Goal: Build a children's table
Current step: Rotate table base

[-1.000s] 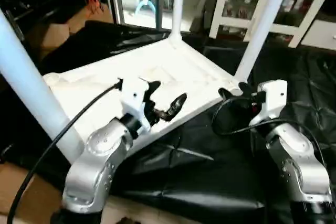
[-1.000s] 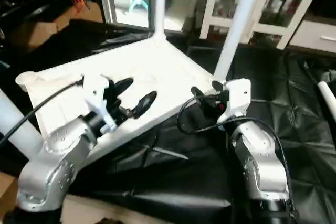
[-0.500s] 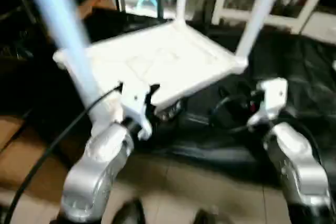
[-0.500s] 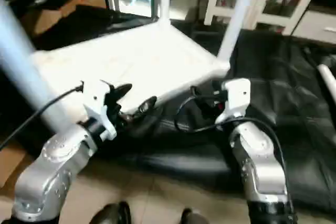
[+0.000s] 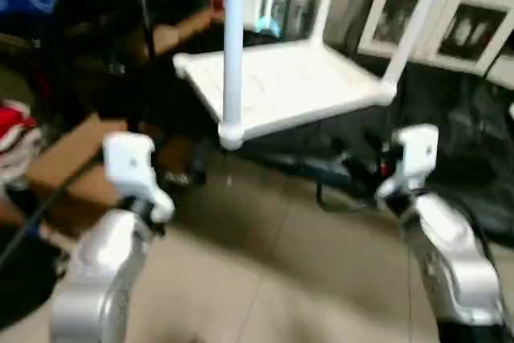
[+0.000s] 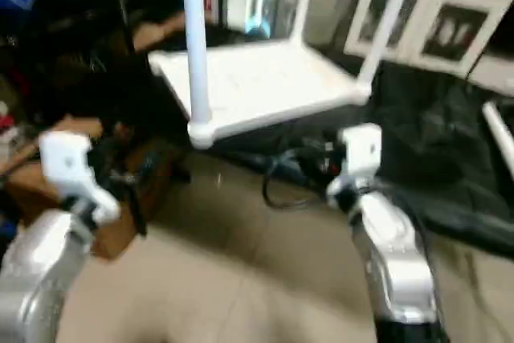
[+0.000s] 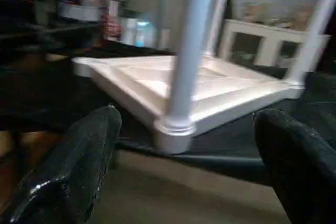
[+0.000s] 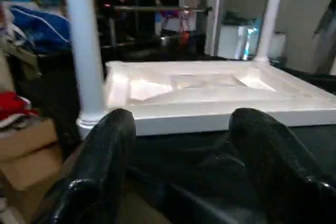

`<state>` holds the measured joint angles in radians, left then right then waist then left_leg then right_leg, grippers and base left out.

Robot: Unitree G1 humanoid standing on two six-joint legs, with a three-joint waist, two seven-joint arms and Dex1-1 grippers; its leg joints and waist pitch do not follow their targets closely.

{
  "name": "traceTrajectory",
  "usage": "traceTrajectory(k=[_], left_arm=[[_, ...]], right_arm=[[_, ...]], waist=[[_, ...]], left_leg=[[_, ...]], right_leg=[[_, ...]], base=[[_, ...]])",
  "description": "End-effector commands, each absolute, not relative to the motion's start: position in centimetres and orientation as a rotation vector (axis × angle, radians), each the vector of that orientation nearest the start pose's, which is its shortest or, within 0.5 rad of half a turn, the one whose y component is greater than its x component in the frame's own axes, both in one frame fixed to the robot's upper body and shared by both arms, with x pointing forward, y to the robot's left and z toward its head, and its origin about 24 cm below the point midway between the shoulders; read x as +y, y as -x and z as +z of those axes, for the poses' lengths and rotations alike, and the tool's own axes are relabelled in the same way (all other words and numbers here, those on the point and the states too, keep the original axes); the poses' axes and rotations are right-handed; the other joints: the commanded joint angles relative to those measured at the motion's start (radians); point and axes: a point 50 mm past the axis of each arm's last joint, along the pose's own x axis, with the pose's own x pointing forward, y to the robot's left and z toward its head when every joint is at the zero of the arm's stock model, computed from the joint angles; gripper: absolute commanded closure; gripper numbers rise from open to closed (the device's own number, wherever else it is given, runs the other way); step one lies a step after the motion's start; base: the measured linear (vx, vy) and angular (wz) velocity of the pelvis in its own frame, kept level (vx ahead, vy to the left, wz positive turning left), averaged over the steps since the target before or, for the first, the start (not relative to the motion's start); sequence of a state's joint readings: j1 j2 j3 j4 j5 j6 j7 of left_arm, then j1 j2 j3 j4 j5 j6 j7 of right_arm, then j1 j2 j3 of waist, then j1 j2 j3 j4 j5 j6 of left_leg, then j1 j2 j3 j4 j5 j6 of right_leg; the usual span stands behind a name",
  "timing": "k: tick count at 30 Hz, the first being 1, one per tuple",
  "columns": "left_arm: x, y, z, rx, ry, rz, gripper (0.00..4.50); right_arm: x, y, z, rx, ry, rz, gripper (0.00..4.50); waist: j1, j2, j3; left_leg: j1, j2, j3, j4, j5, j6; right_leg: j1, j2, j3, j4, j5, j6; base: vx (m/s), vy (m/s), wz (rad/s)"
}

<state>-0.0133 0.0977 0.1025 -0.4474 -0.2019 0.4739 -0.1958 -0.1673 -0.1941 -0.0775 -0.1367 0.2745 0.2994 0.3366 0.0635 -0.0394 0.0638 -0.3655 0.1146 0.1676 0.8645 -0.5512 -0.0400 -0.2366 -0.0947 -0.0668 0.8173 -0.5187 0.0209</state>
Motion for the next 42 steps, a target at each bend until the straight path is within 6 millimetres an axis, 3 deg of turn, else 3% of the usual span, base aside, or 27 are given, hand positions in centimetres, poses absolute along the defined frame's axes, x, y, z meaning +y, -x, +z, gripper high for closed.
traceTrajectory(k=[1, 2, 5, 6, 8, 9, 11, 12, 14, 15, 16, 20, 21, 22, 23, 24, 25, 26, 27, 28, 29, 30, 31, 34, 35, 37, 42], left_arm=[[16.6, -24.8, 10.8, -0.010, 0.079, -0.180, 0.06], [16.7, -24.9, 10.8, -0.008, 0.073, -0.171, 0.06], [17.0, -25.0, 11.0, -0.016, 0.067, -0.136, 0.06], [17.0, -25.0, 11.0, -0.018, 0.066, -0.126, 0.06], [17.2, -25.1, 11.0, -0.022, 0.065, -0.097, 0.06], [17.5, -25.2, 10.9, -0.017, 0.071, -0.065, 0.06], [17.5, -25.1, 10.8, -0.016, 0.073, -0.065, 0.06], [17.5, -24.9, 10.7, -0.010, 0.066, -0.067, 0.06], [17.6, -24.9, 10.6, -0.005, 0.062, -0.065, 0.06], [17.8, -24.8, 10.5, -0.002, 0.059, -0.063, 0.06], [18.0, -24.7, 10.5, -0.001, 0.057, -0.062, 0.06], [18.5, -24.9, 10.6, 0.009, 0.042, -0.066, 0.06], [18.7, -25.0, 10.6, 0.009, 0.041, -0.065, 0.06], [18.8, -25.0, 10.7, 0.008, 0.040, -0.064, 0.06], [18.8, -25.1, 10.7, 0.008, 0.040, -0.064, 0.06], [19.1, -25.2, 10.9, -0.009, 0.062, -0.069, 0.06], [19.5, -25.3, 10.8, -0.015, 0.074, -0.073, 0.06], [19.7, -25.3, 10.7, -0.017, 0.080, -0.076, 0.06], [19.9, -25.3, 10.8, -0.020, 0.079, -0.075, 0.06], [20.1, -25.4, 10.9, -0.022, 0.081, -0.072, 0.06], [20.9, -25.4, 11.0, -0.028, 0.102, -0.058, 0.06], [21.2, -25.5, 11.0, -0.027, 0.095, -0.053, 0.06], [21.7, -25.6, 11.0, -0.025, 0.082, -0.046, 0.06], [23.3, -26.7, 10.1, 0.062, -0.020, -0.014, 0.06], [23.0, -27.0, 9.4, 0.127, -0.072, -0.054, 0.06], [22.6, -27.3, 8.2, 0.224, -0.119, -0.107, 0.06], [21.7, -28.0, 6.8, 0.326, -0.186, -0.183, 0.06]], right_arm=[[-16.5, -28.2, 9.7, -0.026, -0.098, 0.364, 1.26], [-16.4, -28.3, 9.8, -0.026, -0.104, 0.368, 1.26], [-16.0, -28.4, 9.6, -0.011, -0.121, 0.387, 1.26], [-16.0, -28.4, 9.6, -0.008, -0.119, 0.392, 1.26], [-15.8, -28.5, 9.5, -0.002, -0.113, 0.406, 1.26], [-15.5, -28.5, 9.2, 0.008, -0.122, 0.430, 1.26], [-15.3, -28.4, 9.2, 0.007, -0.128, 0.440, 1.26], [-15.1, -28.3, 9.1, -0.001, -0.136, 0.453, 1.26], [-15.0, -28.2, 9.1, -0.003, -0.145, 0.461, 1.26], [-14.9, -28.0, 8.9, 0.001, -0.158, 0.458, 1.26], [-14.9, -27.9, 8.8, 0.005, -0.168, 0.456, 1.26], [-15.2, -27.3, 8.3, 0.017, -0.202, 0.437, 1.26], [-15.4, -27.1, 8.2, 0.014, -0.202, 0.429, 1.26], [-15.5, -27.1, 8.2, 0.012, -0.201, 0.425, 1.26], [-15.5, -27.0, 8.2, 0.011, -0.202, 0.423, 1.26], [-16.1, -26.9, 8.3, 0.001, -0.205, 0.398, 1.26], [-16.3, -26.7, 8.2, -0.009, -0.207, 0.385, 1.26], [-16.3, -26.7, 8.2, -0.014, -0.209, 0.379, 1.26], [-16.6, -26.7, 8.5, -0.019, -0.203, 0.373, 1.26], [-16.7, -26.6, 8.6, -0.022, -0.199, 0.371, 1.26], [-16.8, -26.6, 9.0, -0.029, -0.190, 0.364, 1.26], [-16.8, -26.5, 9.0, -0.031, -0.193, 0.367, 1.26], [-16.7, -26.4, 9.1, -0.035, -0.198, 0.373, 1.26], [-16.8, -25.6, 9.0, -0.029, -0.182, 0.422, 1.26], [-17.4, -25.3, 9.3, -0.030, -0.178, 0.435, 1.26], [-18.4, -25.3, 9.5, -0.034, -0.184, 0.424, 1.26], [-19.5, -26.1, 9.9, -0.037, -0.131, 0.387, 1.26]], waist=[[-0.006, -0.014, -0.006], [-0.006, -0.014, -0.006], [-0.010, 0.035, -0.041], [-0.067, 0.062, -0.048], [-0.103, 0.066, -0.071], [-0.105, 0.050, -0.079], [-0.108, 0.046, -0.077], [-0.111, 0.015, -0.066], [-0.088, -0.032, -0.058], [-0.057, -0.042, -0.063], [-0.054, -0.051, -0.070], [0.037, 0.005, -0.040], [0.012, 0.072, -0.052], [-0.005, 0.122, -0.065], [-0.008, 0.091, -0.088], [-0.006, 0.119, -0.083], [-0.040, 0.106, -0.100], [-0.040, 0.106, -0.100], [-0.089, 0.074, -0.097], [-0.083, -0.023, -0.097], [-0.048, -0.068, -0.114], [-0.021, -0.042, -0.099], [-0.018, -0.031, -0.097], [-0.062, 0.046, -0.081], [-0.075, 0.082, -0.070], [-0.081, 0.094, -0.045], [-0.107, 0.064, -0.027]], left_leg=[[-0.057, 0.011, -0.118, 0.045, 0.215, 0.047], [-0.057, 0.011, -0.118, 0.045, 0.215, 0.047], [0.075, 0.028, -0.082, -0.249, 0.369, 0.085], [0.212, 0.100, -0.212, -0.345, 0.199, 0.226], [0.198, 0.168, -0.280, -0.382, -0.033, 0.358], [0.219, 0.181, -0.259, -0.357, -0.008, 0.442], [0.200, 0.161, -0.228, -0.362, 0.080, 0.446], [0.154, 0.103, -0.149, -0.389, 0.152, 0.411], [0.103, -0.010, -0.057, -0.335, 0.036, 0.300], [0.090, -0.052, -0.062, -0.159, 0.077, 0.209], [0.059, -0.047, -0.070, -0.115, 0.112, 0.160], [0.016, -0.028, -0.113, -0.096, 0.195, -0.095], [0.113, 0.024, -0.139, -0.320, 0.268, -0.135], [0.191, 0.073, -0.164, -0.334, 0.188, -0.127], [0.213, 0.206, -0.209, -0.368, 0.214, -0.140], [0.198, 0.121, -0.205, -0.324, 0.577, -0.099], [0.231, 0.068, -0.185, -0.268, 1.165, -0.090], [0.231, 0.068, -0.185, -0.268, 1.165, -0.090], [0.270, -0.041, -0.132, -0.205, 1.750, -0.074], [0.173, -0.132, -0.075, -0.125, 1.329, -0.073], [0.017, -0.109, -0.082, -0.147, 0.914, 0.002], [-0.038, -0.020, -0.134, -0.145, 0.551, 0.047], [-0.023, -0.015, -0.137, -0.162, 0.518, 0.029], [-0.015, -0.037, -0.107, -0.247, 0.540, 0.002], [-0.037, 0.037, -0.113, -0.304, 0.445, 0.035], [0.031, 0.173, -0.126, -0.352, 0.021, 0.170], [0.066, 0.059, -0.034, -0.283, -0.046, 0.031]], right_leg=[[0.090, -0.211, 0.192, -0.362, -0.881, -0.167], [0.090, -0.211, 0.192, -0.362, -0.881, -0.167], [0.110, 0.008, 0.027, -0.330, -0.201, -0.196], [-0.030, 0.095, -0.021, -0.183, -0.034, -0.056], [-0.068, 0.057, -0.004, -0.070, 0.027, 0.017], [-0.165, 0.023, 0.018, -0.038, 0.147, 0.052], [-0.196, 0.018, 0.016, -0.033, 0.223, 0.043], [-0.194, 0.012, 0.015, -0.100, 0.363, -0.023], [-0.080, -0.052, 0.109, -0.266, 0.152, -0.108], [-0.022, -0.152, 0.217, -0.356, -0.300, -0.235], [0.003, -0.162, 0.243, -0.356, -0.377, -0.304], [0.033, -0.010, 0.380, -0.332, 0.051, -0.425], [-0.057, 0.187, 0.261, -0.259, 0.128, -0.115], [-0.173, 0.162, 0.165, -0.166, 0.055, -0.040], [-0.220, 0.079, 0.069, -0.029, 0.039, 0.042], [-0.250, 0.066, 0.013, -0.038, 0.217, 0.054], [-0.286, 0.065, -0.023, -0.050, 0.362, 0.039], [-0.286, 0.065, -0.023, -0.050, 0.362, 0.039], [-0.323, 0.064, -0.026, -0.146, 0.655, -0.070], [-0.177, -0.035, 0.086, -0.240, 1.049, -0.197], [-0.025, -0.073, 0.157, -0.191, 1.351, -0.235], [-0.008, -0.186, 0.224, -0.166, 1.973, -0.366], [-0.032, -0.159, 0.186, -0.170, 2.040, -0.366], [-0.120, -0.006, 0.030, -0.283, 1.211, -0.199], [-0.106, 0.037, -0.006, -0.302, 0.620, -0.073], [-0.130, 0.010, 0.003, -0.302, 0.042, -0.089], [-0.156, -0.037, -0.076, -0.446, -0.529, 0.057]], base=[[0.000, 0.000, 0.00], [0.032, 0.065, 0.04], [0.029, 0.059, 0.24], [0.037, 0.063, 0.42], [0.069, 0.081, -0.01], [0.093, 0.073, -0.14], [0.160, 0.036, 0.02], [0.158, 0.035, 0.02], [0.187, -0.012, -0.02], [0.218, -0.034, 0.03], [0.245, -0.042, 0.15], [0.241, 0.015, -0.22], [0.225, 0.082, -0.36], [0.158, 0.124, -0.41], [0.189, 0.078, -0.32], [0.189, 0.078, -0.32], [0.288, 0.079, -0.08], [0.206, 0.080, 0.04], [0.206, 0.080, 0.04], [0.000, 0.000, 0.00], [-0.029, -0.059, 0.13], [-0.029, -0.059, 0.13], [0.024, -0.094, 0.15], [-0.125, -0.199, -0.18], [-0.143, -0.093, -0.16], [-0.072, -0.047, -0.08], [-0.049, 0.000, 0.21]])
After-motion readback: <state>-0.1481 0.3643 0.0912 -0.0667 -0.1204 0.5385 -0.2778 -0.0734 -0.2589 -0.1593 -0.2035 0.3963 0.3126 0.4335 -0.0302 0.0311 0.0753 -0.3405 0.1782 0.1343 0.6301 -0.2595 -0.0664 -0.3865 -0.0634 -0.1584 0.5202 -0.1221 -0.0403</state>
